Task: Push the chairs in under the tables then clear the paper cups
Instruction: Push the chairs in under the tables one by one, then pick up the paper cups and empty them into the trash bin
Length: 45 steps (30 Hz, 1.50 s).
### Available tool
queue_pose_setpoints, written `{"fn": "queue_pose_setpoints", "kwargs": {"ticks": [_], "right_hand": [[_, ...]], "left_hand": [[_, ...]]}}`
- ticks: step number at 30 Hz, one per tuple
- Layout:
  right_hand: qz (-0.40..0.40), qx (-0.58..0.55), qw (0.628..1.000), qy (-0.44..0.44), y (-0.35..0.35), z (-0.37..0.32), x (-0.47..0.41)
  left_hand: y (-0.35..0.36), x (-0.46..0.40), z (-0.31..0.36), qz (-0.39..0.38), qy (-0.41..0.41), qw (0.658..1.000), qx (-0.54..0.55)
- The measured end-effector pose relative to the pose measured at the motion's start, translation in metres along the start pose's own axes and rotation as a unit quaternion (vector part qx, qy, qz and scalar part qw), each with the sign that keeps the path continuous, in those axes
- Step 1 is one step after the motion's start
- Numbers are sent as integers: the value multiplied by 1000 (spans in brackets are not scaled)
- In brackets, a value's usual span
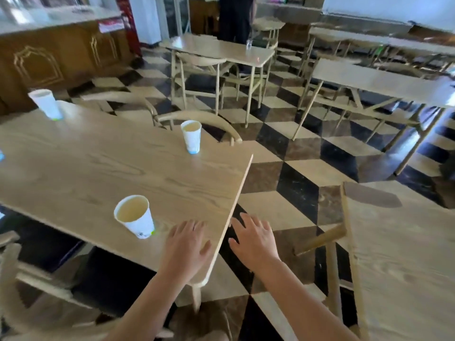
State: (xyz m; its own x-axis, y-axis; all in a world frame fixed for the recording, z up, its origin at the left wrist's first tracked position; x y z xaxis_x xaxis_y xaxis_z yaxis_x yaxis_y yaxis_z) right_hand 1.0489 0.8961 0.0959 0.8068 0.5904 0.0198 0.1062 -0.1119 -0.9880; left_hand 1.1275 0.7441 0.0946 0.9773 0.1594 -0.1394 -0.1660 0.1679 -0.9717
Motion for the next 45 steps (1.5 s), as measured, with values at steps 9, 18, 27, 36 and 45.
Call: {"fn": "queue_pose_setpoints", "kwargs": {"ticks": [9, 18, 27, 36, 45], "right_hand": [[-34, 47, 995, -80, -39, 21, -132], [-55, 71, 980, -176, -17, 13, -247], [-17, 70, 956, -285, -5, 21, -386], [-26, 43, 914, -402, -8, 24, -478], [-22, 37, 901, -432, 2, 31, -499]], "left_hand": [[-10, -98, -19, 22, -82, 996, 18], [1, -135, -65, 19, -222, 975, 15], [19, -194, -86, 66, -425, 903, -15], [13, -187, -73, 136, -634, 760, -31], [24, -145, -76, 45, -714, 698, -40]]}}
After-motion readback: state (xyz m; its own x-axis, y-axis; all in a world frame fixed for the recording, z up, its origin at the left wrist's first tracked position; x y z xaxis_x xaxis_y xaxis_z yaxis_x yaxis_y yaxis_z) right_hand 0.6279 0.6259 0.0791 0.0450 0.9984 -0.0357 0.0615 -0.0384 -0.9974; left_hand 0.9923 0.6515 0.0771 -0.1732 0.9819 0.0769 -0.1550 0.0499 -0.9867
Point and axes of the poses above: each hand's wrist, its own x-axis away from the middle knuckle, its own y-axis out of the palm, z = x × y, the point moved 1 cm from there along -x, towards the middle knuckle, and after that the axes turned 2 degrees about -x, right-handed, at the moved point
